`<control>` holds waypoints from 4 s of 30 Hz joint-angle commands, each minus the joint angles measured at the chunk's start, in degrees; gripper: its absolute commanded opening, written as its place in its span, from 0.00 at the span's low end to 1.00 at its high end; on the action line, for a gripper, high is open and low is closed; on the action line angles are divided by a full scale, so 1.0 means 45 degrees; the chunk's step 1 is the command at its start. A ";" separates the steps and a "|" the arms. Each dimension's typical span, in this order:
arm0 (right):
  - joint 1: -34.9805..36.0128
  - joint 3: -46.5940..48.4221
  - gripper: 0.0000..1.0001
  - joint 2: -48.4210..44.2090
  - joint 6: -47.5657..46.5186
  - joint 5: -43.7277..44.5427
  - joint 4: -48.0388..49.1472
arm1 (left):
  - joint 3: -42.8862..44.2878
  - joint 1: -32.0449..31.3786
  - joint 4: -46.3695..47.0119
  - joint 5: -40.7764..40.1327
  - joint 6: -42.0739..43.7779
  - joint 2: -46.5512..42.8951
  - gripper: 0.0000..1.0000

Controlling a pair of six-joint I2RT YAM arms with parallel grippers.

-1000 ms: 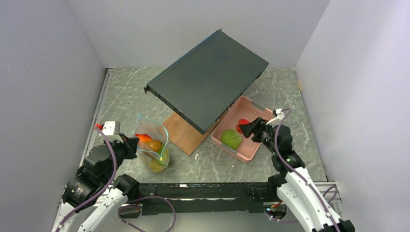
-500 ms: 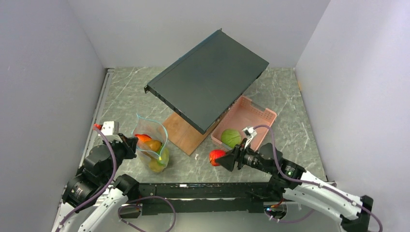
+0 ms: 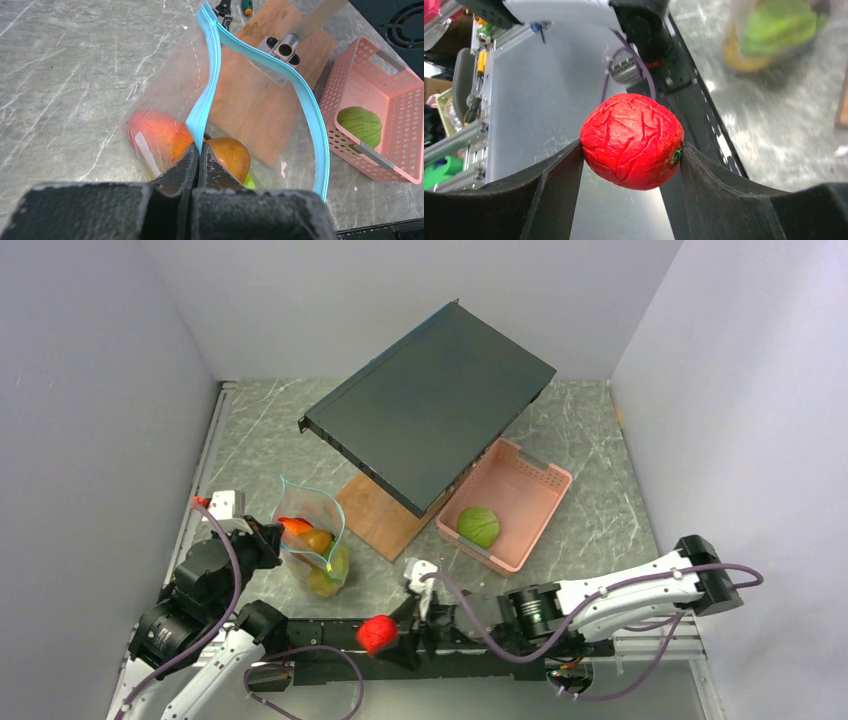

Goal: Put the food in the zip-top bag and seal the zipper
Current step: Place the fake fruit in the zipper food storage bag, then zip the zipper food storage bag at the center of the board.

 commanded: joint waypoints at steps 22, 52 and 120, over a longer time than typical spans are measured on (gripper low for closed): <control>-0.1810 0.8559 0.10 0.5936 -0.3608 0.5165 -0.0908 | 0.0247 -0.0044 0.0182 -0.0066 -0.0063 0.0340 0.00; -0.2603 1.0402 0.85 0.7921 -0.2934 0.4657 -0.3146 | 0.0221 -0.0064 0.0206 -0.0011 -0.0049 0.0313 0.00; -0.6561 -0.1223 0.00 0.1714 -0.6415 -0.5493 0.7590 | 0.2532 -0.0069 0.5577 1.1462 0.2946 0.3960 0.82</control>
